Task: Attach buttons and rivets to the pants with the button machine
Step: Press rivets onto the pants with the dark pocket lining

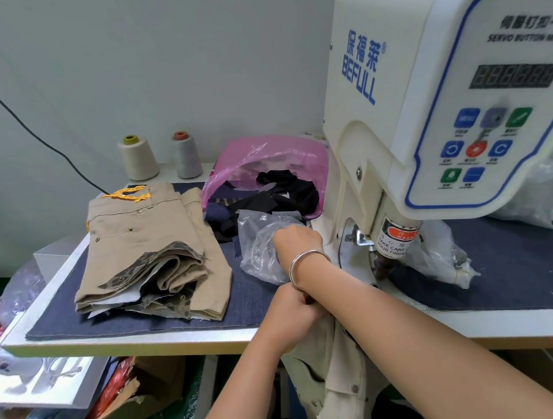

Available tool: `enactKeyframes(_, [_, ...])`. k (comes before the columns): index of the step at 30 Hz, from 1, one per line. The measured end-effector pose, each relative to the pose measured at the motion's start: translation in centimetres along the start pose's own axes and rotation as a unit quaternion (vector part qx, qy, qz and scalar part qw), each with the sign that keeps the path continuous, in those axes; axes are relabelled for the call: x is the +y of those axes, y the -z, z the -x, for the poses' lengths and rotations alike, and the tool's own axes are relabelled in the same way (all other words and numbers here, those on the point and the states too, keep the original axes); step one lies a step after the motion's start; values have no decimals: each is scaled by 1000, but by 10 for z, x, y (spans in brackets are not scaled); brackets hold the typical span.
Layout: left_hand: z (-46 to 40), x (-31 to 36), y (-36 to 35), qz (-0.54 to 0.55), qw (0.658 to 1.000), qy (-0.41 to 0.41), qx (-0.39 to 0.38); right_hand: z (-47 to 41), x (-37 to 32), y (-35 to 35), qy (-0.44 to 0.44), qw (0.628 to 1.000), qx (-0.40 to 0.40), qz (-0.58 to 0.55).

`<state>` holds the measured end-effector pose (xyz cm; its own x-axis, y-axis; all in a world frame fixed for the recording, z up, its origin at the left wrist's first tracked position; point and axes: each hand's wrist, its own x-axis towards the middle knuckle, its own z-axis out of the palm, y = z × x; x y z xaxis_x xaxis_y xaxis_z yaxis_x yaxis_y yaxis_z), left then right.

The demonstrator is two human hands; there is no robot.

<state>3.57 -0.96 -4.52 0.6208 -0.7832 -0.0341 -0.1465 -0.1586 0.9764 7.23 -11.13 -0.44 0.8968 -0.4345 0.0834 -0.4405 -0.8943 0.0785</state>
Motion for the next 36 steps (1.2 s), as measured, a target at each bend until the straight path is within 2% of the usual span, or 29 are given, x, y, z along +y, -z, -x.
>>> enactKeyframes(9, [-1,1,-1,-26,1000,4,-5,-1,2,-2,10,1000,-17,-6])
enactKeyframes(17, [-2,-1,-2,0,1000,17,-5,-2,1,2,0,999,-31,-15])
enactKeyframes(23, [-3,-3,-1,10,999,4,-33,7,4,7,3,993,20,-115])
enactKeyframes(26, [-1,-3,-1,-8,999,-18,-31,20,7,9,-18,967,79,-242])
enactKeyframes(29, [1,-1,-1,-12,998,-41,-41,44,10,12,-39,888,173,-424])
enactKeyframes(31, [2,1,0,7,998,-50,-42,66,11,14,-52,838,235,-489])
enactKeyframes(32, [2,2,1,11,998,-54,-39,77,12,13,-57,825,248,-504])
enactKeyframes(34, [3,2,1,19,997,-68,-29,96,16,8,-61,819,249,-513])
enactKeyframes(36, [3,2,1,29,996,-79,-11,108,20,4,-61,833,231,-499])
